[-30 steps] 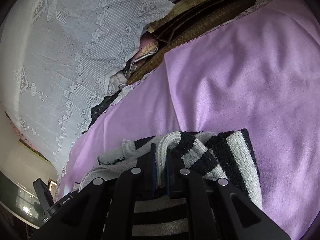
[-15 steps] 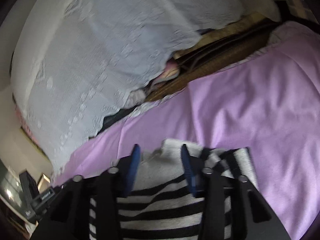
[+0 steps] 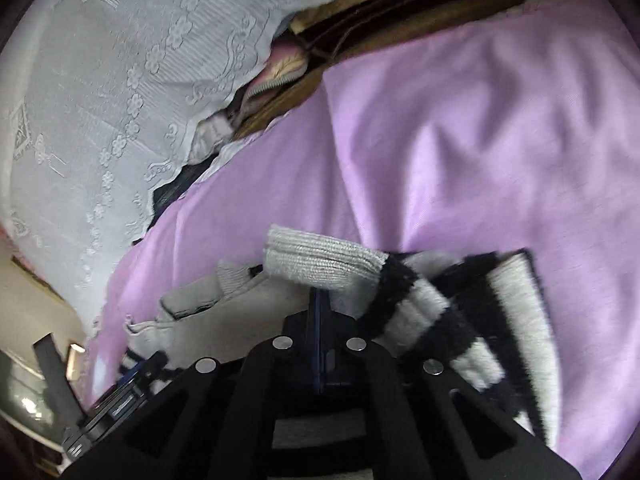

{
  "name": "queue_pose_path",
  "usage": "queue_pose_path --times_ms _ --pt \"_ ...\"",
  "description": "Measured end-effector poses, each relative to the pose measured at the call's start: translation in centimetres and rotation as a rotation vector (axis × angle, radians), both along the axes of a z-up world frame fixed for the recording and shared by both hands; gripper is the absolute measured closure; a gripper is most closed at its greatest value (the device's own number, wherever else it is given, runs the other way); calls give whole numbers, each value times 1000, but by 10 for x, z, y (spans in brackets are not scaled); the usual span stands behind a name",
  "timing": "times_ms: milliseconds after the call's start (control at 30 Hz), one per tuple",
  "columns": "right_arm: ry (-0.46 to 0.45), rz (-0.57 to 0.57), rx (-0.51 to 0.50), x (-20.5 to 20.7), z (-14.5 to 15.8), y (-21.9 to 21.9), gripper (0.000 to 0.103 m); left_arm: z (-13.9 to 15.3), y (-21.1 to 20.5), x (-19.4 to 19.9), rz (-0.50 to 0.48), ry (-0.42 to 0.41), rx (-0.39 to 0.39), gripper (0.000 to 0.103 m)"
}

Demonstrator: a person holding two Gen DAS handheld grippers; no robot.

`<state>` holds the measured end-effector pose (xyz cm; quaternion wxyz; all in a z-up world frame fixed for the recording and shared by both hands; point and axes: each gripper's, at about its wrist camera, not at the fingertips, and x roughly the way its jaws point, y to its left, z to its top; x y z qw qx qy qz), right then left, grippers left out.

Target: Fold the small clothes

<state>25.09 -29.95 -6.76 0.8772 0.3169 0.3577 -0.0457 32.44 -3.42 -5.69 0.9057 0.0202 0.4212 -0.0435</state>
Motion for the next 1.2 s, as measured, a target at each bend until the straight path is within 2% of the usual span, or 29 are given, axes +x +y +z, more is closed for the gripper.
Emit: queue_pose_path --times_ms 67,100,133,267,300,367,433,500,567,667,733,833,900,933,967,1000,1067,1200 --pt "-18 1 -50 -5 6 7 102 6 3 -14 -23 -44 4 37" --pt "-48 15 -79 -12 13 14 98 8 6 -19 -32 -57 -4 37" --pt "-72 35 -99 -16 19 19 98 12 10 -28 -54 -70 -24 36" --pt "-131 158 -151 -28 38 56 98 21 5 -47 -156 -62 -93 34" --pt "-136 190 -178 -31 41 69 98 21 -1 -52 -176 -69 -80 31" --pt "-135 236 -216 -37 44 88 98 17 -11 -64 -173 -107 17 27" --pt "-100 276 -248 -43 39 102 98 5 -13 -71 -158 -93 90 19" --pt "-1 296 -274 -44 19 111 98 -1 -7 -77 -149 -78 76 19" --pt "-20 297 -288 -49 13 112 99 0 0 -84 -149 -67 57 18" --pt "-22 267 -256 -59 20 103 102 1 10 -98 -137 -95 47 17" --pt "-64 237 -227 -73 26 97 101 12 24 -114 -111 -145 -1 17" --pt "-76 223 -257 -91 32 95 96 21 46 -122 -13 -188 8 17" --pt "-28 218 -271 -95 23 94 99 12 58 -114 29 -137 44 17" --pt "16 213 -268 -97 14 90 98 1 67 -108 59 -80 52 15" --pt "19 221 -241 -100 7 86 99 -6 76 -105 70 -34 15 15" --pt "1 220 -210 -105 5 80 100 -9 87 -103 71 12 -64 15" --pt "4 216 -154 -110 6 71 101 -11 95 -108 70 28 -94 15" --pt "-12 203 -157 -124 7 69 101 -8 94 -125 83 -20 -51 15"
